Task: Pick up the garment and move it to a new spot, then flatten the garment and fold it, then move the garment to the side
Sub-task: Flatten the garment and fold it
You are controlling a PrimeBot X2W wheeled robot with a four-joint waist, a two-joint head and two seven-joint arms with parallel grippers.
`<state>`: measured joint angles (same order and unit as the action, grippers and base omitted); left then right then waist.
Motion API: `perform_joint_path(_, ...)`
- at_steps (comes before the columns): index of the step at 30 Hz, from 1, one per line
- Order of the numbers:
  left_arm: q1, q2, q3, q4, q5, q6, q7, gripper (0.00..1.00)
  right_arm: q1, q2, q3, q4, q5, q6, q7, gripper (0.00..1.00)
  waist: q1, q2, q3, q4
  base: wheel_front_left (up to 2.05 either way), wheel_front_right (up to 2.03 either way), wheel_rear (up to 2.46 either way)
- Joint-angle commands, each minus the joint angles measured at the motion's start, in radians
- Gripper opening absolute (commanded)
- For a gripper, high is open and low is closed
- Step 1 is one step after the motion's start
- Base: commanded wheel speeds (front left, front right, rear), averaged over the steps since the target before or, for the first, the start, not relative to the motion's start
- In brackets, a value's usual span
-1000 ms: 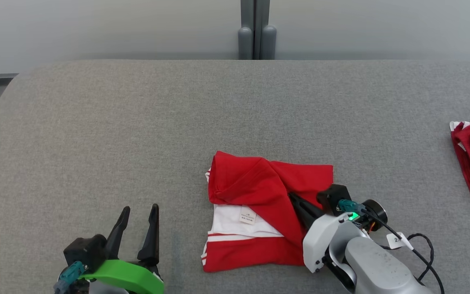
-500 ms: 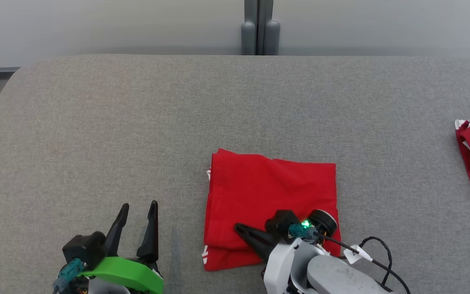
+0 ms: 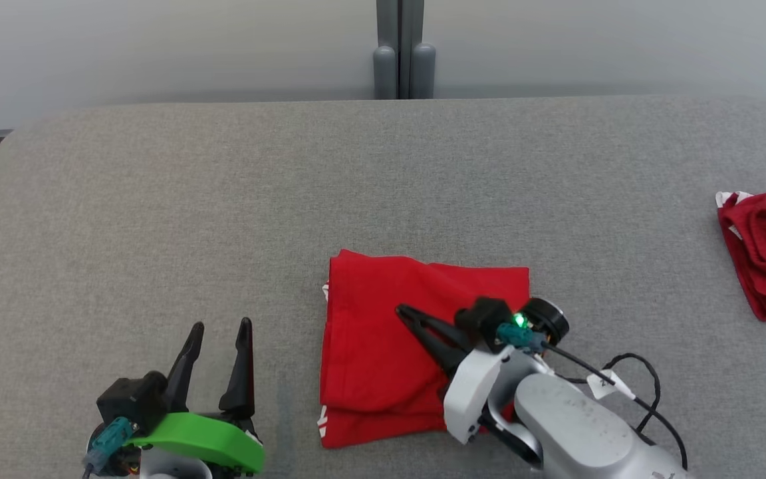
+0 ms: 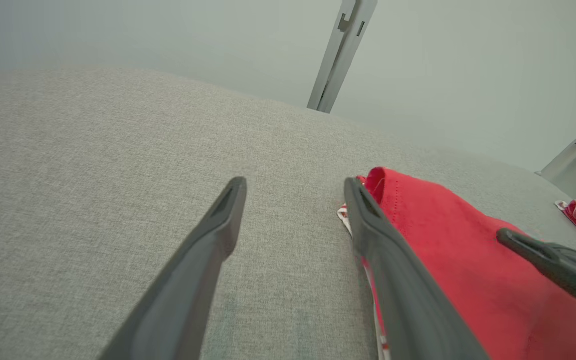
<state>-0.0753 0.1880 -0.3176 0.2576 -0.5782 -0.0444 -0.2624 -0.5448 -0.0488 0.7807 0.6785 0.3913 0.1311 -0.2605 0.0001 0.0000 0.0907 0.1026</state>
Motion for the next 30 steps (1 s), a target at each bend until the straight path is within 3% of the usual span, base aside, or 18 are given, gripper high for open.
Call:
perform_joint_path(1,-0.019,-0.003,0.012,-0.009,0.024,-0.001,-0.003,1.00,0.004,-0.004,-0.045,-0.026,-0.023,-0.001,-0.005,0.27,-0.0001,0.0000,-0.019,-0.022,0.00,0.00,0.00)
perform_joint_path(4,-0.015,-0.027,0.039,-0.020,0.059,-0.003,-0.003,1.00,0.052,-0.004,-0.159,-0.062,-0.078,-0.001,-0.005,1.00,-0.0001,0.0000,-0.039,-0.047,0.00,0.00,0.00)
perform_joint_path(17,0.078,-0.099,0.134,-0.008,0.156,-0.028,-0.003,1.00,0.233,-0.003,-0.539,-0.200,-0.200,-0.001,-0.005,1.00,-0.0001,0.0000,-0.120,-0.136,0.00,0.00,0.00)
perform_joint_path(30,0.177,-0.126,0.222,-0.017,0.210,-0.039,-0.003,1.00,0.403,-0.003,-0.725,-0.297,-0.176,-0.001,-0.006,1.00,-0.0001,0.0000,-0.134,-0.150,0.00,0.00,0.00)
